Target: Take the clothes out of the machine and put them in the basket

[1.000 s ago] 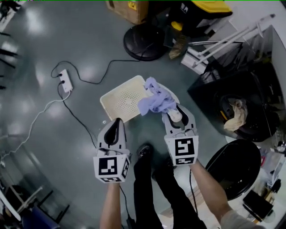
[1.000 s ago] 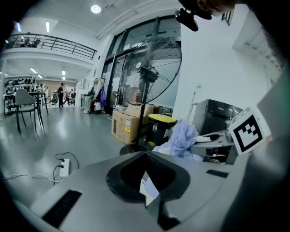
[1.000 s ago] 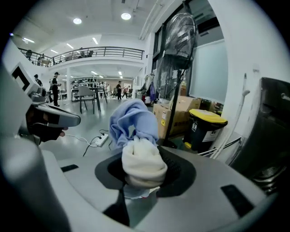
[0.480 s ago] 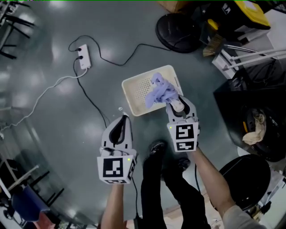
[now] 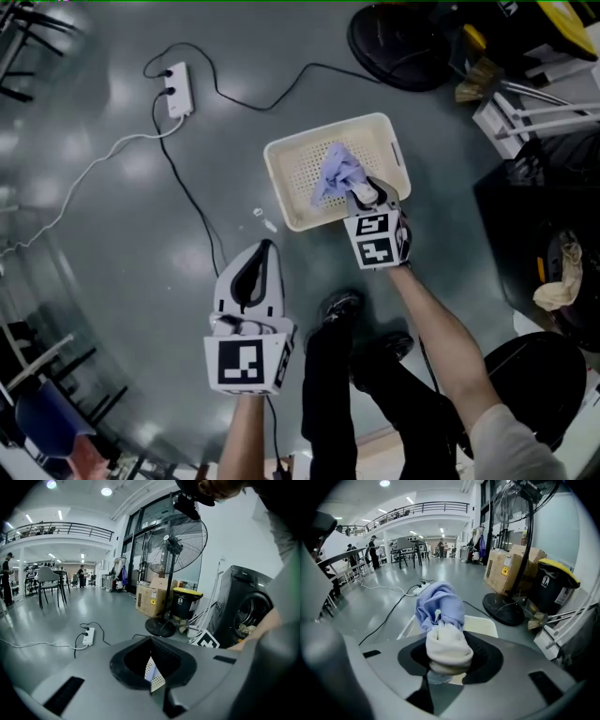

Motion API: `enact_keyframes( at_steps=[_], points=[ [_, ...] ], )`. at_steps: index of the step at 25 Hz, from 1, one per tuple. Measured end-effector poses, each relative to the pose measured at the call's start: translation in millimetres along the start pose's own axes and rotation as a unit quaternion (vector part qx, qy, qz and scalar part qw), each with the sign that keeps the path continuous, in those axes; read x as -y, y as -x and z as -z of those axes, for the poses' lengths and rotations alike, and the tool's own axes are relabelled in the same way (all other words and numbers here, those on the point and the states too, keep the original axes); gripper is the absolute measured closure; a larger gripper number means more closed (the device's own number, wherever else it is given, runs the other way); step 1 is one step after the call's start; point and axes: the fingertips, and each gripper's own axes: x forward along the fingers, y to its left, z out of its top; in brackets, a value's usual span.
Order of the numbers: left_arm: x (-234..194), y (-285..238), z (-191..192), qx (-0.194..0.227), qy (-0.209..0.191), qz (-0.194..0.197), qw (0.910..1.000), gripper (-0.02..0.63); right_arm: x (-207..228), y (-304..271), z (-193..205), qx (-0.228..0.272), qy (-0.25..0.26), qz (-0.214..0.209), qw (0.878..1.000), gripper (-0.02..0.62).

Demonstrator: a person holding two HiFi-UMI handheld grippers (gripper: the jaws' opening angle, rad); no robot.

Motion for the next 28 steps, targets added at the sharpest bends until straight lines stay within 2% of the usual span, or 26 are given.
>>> enact_keyframes(
  at_steps=[5,8,9,11,14,20,21,25,28],
  points=[
    [1,-10,20,-0.006,-0.002,-0.001,1.0,0.588,-12,-39,40,-0.032,0.001,-0.019,0.999,0.419],
    [2,-12,20,-0.005,-0.002,-0.001,1.0,0.588,-18,-47,44,-0.033,0.016,-0.033,0.999,0.393],
    [3,-13,21,-0.004,0.0,0.002,1.0,0.588,-19,-47,43,-0.025,0.021,-0.039,0.999,0.364],
    [6,-13,19,-0.002,0.003,0.008,1.0,0.588,-22,-45,37,-0.007,0.016,-0.052,0.998,0.254],
    [10,-14,7,0.0,0.0,0.014,0.9999,0.588,-20,-32,22,0.013,-0.002,-0.062,0.998,0.23],
    [33,-17,-29,0.003,-0.013,0.036,0.9993,0.588,-3,22,-20,0.061,-0.024,-0.044,0.997,0.232],
    [39,-17,-36,0.003,-0.015,0.041,0.999,0.588,2,35,-27,0.07,-0.031,-0.038,0.996,0.245],
    [67,-21,-59,0.002,-0.026,0.067,0.9974,0.588,31,86,-48,0.097,-0.065,0.0,0.993,0.424],
    [95,-24,-76,0.002,-0.037,0.09,0.9953,0.588,56,123,-53,0.108,-0.098,0.023,0.989,0.531]
  ],
)
